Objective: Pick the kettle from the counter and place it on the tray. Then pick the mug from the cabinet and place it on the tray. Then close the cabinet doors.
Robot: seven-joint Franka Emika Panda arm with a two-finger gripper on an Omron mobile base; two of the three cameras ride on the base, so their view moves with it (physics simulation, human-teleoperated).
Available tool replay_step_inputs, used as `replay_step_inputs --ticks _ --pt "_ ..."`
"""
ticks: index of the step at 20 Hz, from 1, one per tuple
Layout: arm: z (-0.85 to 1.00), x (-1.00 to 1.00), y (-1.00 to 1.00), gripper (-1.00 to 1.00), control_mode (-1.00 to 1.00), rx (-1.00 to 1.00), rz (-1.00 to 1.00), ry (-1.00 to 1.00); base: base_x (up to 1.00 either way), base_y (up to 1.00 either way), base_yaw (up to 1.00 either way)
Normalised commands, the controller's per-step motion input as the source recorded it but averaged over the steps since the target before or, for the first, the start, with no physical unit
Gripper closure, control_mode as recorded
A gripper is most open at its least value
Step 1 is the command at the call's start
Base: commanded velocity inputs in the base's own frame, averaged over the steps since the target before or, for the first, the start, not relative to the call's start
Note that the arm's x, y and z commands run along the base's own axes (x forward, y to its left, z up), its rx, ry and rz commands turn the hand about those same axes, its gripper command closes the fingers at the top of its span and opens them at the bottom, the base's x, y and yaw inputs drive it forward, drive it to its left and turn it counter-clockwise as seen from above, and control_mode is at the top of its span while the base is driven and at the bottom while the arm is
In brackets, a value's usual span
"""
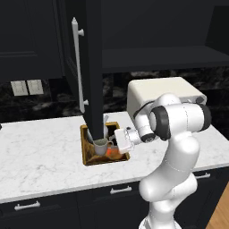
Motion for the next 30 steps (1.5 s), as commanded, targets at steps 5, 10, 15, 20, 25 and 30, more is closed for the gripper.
replay_step_inputs --ticks 5,10,15,20,25,30 --pt "0.78 -0.37 -0.18 -1.00 -1.00 0.00 0.00 0.03 0.00 0.00 0.00" --pt "0.84 -0.60 -0.35 -1.00 -1.00 -0.07 -0.13 0.18 0.00 0.00 0.00" --pt "0.98 -0.53 -0.35 -1.00 -1.00 -0.14 -0.22 0.32 0.00 0.00 0.00" --pt "0.99 -0.52 -0.50 -1.00 -1.00 -0.07 -0.29 0.40 0.00 0.00 0.00" --pt "0.83 -0.50 -0.70 -1.00 -1.00 -0.02 -0.40 0.49 0.00 0.00 0.00" --pt "0.38 -0.33 -0.76 -1.00 -1.00 -0.04 -0.39 0.39 0.00 0.00 0.00"
